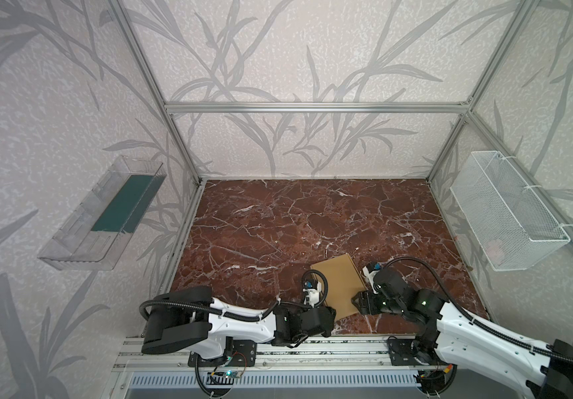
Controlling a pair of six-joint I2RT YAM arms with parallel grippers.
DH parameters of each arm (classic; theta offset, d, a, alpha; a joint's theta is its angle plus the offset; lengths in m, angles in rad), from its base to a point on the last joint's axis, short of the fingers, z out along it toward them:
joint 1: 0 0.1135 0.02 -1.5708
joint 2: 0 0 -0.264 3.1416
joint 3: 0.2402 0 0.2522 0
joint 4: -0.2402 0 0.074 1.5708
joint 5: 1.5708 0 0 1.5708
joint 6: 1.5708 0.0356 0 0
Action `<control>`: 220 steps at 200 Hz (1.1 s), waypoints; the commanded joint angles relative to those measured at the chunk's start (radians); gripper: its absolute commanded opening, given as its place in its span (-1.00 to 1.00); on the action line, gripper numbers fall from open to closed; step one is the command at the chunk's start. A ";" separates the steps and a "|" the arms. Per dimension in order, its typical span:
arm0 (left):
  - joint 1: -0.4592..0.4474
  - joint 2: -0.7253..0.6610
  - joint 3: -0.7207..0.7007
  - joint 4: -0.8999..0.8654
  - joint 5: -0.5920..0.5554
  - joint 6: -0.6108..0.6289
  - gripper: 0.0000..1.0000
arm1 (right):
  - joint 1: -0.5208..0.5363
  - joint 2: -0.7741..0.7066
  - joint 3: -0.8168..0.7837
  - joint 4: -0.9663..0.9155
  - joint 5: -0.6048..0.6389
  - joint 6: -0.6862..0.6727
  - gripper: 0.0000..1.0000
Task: Assemble paper box
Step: Fold and tuck the lid into the gap.
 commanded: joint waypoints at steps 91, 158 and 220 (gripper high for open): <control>-0.004 -0.087 0.006 -0.038 -0.060 0.014 0.24 | 0.006 0.006 0.006 0.001 -0.014 0.008 0.20; -0.001 -0.174 -0.068 -0.086 -0.105 0.006 0.26 | 0.006 0.023 0.004 0.020 -0.026 0.020 0.14; 0.006 -0.330 -0.123 -0.148 -0.128 0.021 0.30 | 0.006 0.038 0.000 0.045 -0.040 0.034 0.12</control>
